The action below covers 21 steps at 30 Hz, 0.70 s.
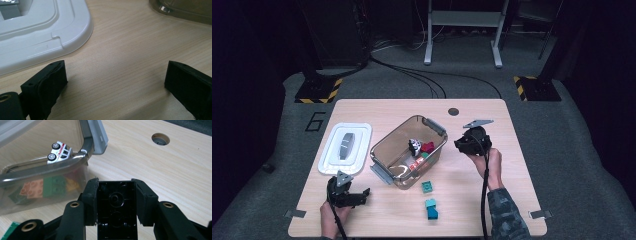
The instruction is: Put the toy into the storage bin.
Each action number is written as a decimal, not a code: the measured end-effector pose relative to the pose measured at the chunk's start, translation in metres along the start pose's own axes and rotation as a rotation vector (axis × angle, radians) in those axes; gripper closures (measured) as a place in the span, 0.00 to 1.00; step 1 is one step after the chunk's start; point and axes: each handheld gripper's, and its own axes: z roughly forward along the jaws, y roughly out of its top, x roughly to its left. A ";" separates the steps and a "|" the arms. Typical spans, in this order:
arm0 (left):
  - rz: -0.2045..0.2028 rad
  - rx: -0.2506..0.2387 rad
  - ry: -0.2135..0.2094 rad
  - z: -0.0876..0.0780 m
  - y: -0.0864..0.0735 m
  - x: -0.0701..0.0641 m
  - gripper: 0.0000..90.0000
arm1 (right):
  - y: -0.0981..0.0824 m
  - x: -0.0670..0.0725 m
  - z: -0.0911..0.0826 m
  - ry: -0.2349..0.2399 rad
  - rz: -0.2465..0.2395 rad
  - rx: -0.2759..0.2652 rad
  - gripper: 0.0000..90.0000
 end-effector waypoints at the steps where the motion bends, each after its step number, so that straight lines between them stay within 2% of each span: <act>1: 0.000 0.000 0.000 0.000 0.000 0.000 0.05 | 0.002 0.000 -0.001 -0.002 0.000 -0.004 0.65; 11: 0.000 0.000 0.000 0.000 0.000 0.000 0.05 | 0.020 -0.001 -0.004 -0.011 -0.012 -0.023 0.65; 14: 0.000 0.000 0.000 0.000 0.000 0.000 0.05 | 0.026 -0.001 -0.005 -0.016 -0.031 -0.033 0.65; 21: 0.001 0.000 0.000 0.000 0.000 0.000 0.04 | 0.045 0.006 -0.009 -0.018 -0.052 -0.056 0.65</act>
